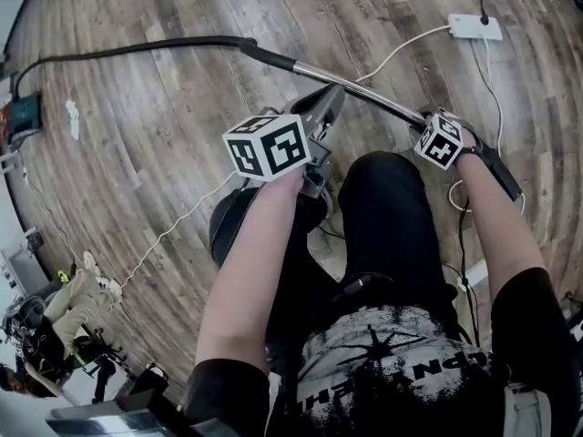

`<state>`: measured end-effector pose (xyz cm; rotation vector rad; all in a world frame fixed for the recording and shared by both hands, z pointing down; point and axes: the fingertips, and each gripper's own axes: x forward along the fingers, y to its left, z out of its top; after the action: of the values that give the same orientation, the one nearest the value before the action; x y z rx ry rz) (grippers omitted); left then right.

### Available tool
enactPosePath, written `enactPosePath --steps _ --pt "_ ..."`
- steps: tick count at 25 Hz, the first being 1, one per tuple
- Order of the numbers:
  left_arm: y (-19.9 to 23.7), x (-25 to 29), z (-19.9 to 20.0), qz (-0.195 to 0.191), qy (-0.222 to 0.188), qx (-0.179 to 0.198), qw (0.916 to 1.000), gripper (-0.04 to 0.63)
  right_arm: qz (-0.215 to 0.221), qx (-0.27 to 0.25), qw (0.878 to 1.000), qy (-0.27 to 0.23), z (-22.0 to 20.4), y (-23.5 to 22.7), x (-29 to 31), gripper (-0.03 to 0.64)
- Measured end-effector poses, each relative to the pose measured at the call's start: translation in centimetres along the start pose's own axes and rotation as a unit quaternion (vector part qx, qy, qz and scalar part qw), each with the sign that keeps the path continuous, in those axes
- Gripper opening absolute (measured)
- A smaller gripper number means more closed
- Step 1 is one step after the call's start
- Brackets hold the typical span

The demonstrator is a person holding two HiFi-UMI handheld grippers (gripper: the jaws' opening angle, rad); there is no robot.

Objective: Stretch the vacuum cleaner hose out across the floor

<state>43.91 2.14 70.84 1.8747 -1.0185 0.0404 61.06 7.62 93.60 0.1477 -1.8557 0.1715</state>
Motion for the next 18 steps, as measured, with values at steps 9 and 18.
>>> enactPosePath --steps 9,18 --pt "3.4 0.9 -3.6 0.045 -0.007 0.079 0.9958 0.0 0.018 -0.04 0.999 0.012 -6.4 0.8 10.4 0.13" --pt "5.3 -1.5 -6.4 0.078 -0.012 0.063 0.9949 0.0 0.022 -0.031 0.998 0.049 -9.6 0.1 13.4 0.151"
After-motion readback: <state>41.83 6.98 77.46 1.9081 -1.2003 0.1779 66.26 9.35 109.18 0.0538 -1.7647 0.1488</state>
